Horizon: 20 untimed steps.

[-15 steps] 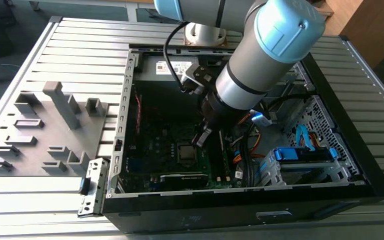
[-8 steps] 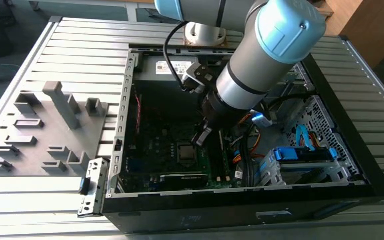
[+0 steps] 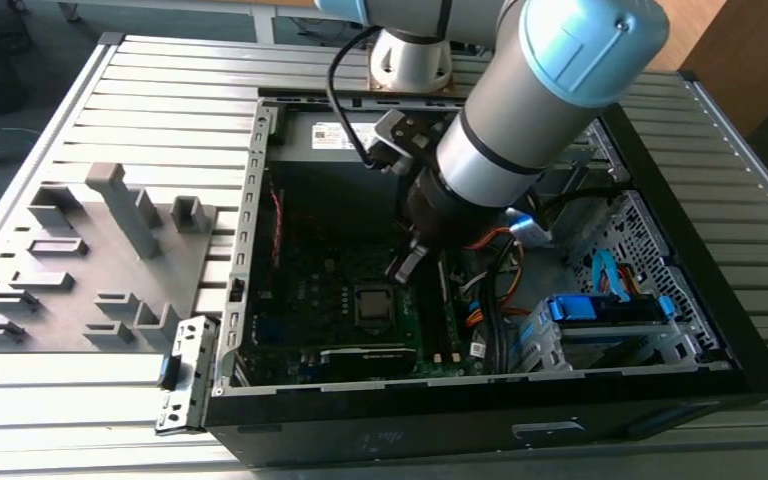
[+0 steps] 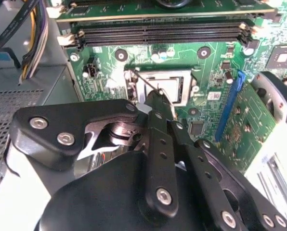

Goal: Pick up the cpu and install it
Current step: 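Install the first cpu locking lever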

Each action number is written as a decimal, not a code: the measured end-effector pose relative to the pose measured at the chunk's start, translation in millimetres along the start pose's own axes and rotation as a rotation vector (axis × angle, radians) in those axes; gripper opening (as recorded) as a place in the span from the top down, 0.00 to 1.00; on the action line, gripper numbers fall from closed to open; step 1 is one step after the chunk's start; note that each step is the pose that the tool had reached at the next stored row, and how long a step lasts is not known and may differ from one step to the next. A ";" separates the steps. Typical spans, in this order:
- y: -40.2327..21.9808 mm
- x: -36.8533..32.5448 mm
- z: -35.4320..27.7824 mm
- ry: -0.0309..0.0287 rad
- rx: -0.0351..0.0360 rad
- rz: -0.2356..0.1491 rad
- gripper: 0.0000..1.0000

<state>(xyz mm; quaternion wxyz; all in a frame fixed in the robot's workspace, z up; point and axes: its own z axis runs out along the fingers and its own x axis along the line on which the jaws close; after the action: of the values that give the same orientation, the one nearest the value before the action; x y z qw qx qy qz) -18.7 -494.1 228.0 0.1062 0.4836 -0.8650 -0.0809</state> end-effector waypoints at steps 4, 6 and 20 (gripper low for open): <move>0.5 0.2 -2.0 0.0021 0.0028 -0.014 0.89; 0.5 0.2 -2.0 0.0073 0.0055 -0.036 0.89; 0.2 0.0 -2.2 0.0165 0.0135 -0.093 0.89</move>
<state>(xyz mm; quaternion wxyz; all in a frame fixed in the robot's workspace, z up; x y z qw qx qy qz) -18.2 -494.1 230.1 0.1062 0.5248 -0.8411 -0.0759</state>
